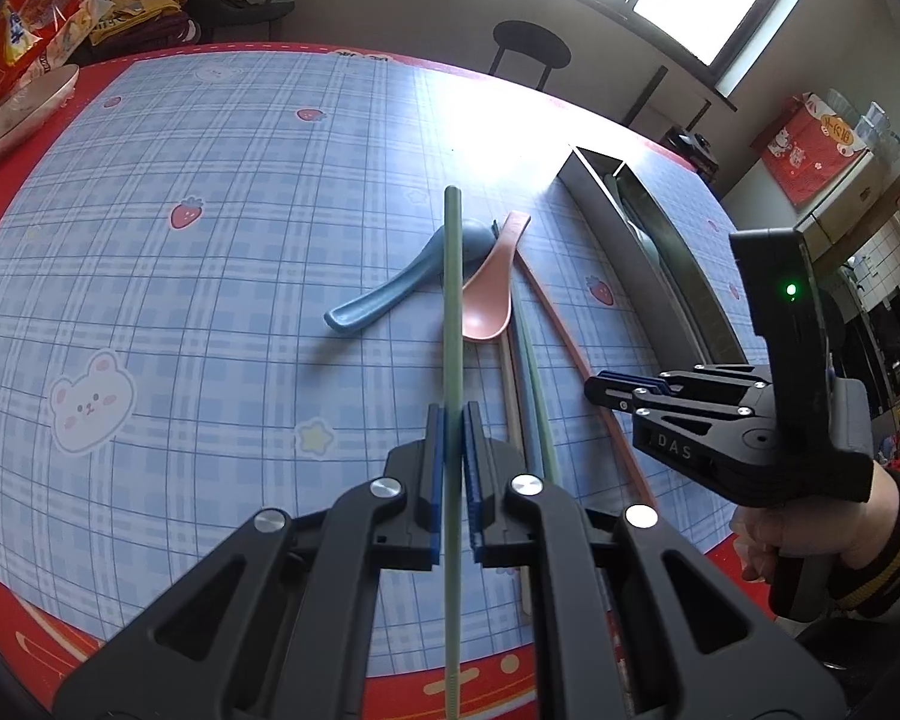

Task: Organize utensils
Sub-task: 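Carry the green and pink chopsticks into the steel caddy with both tools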

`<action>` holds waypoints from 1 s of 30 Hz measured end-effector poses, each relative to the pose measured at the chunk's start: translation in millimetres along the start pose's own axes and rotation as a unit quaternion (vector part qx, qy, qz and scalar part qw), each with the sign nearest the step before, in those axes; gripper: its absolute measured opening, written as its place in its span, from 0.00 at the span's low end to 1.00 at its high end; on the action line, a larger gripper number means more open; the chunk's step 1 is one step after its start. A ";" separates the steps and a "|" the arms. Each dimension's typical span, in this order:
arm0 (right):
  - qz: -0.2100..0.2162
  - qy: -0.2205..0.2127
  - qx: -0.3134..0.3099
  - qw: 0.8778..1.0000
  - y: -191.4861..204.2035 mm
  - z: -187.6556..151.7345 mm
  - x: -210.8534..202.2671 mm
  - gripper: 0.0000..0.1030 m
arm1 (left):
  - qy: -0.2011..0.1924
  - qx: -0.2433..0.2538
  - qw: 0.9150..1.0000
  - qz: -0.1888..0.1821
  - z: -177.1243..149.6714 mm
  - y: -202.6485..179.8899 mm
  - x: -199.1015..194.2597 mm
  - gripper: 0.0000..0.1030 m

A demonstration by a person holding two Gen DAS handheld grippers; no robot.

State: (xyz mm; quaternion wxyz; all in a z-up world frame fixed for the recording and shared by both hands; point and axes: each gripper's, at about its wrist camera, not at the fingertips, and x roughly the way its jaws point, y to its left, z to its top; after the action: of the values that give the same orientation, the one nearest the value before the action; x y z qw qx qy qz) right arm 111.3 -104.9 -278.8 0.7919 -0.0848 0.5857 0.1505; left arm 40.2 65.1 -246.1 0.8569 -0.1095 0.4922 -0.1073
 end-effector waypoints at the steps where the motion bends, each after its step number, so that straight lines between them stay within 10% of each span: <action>1: -0.006 0.000 -0.007 1.000 2.8 0.3 0.0 0.05 | -0.003 -0.002 1.000 0.000 0.4 0.7 -1.7 0.10; 10: -0.009 -0.007 -0.034 0.999 8.2 -0.2 -0.2 0.06 | -0.014 -0.017 1.000 0.012 -0.7 4.7 -10.4 0.10; 21: 0.084 0.014 0.110 0.990 -33.5 -22.6 -8.9 0.06 | -0.013 -0.038 0.999 0.013 -10.6 11.0 -17.2 0.10; 30: 0.107 -0.085 0.115 0.984 -54.0 -47.7 -54.2 0.06 | 0.001 -0.035 0.999 0.039 -11.5 1.3 -7.8 0.10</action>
State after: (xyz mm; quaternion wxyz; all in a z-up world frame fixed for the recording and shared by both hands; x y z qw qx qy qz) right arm 71.9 -178.0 -243.7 0.8226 0.0827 0.5356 0.1724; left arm 26.5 67.7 -245.7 0.8557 -0.1203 0.5002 -0.0561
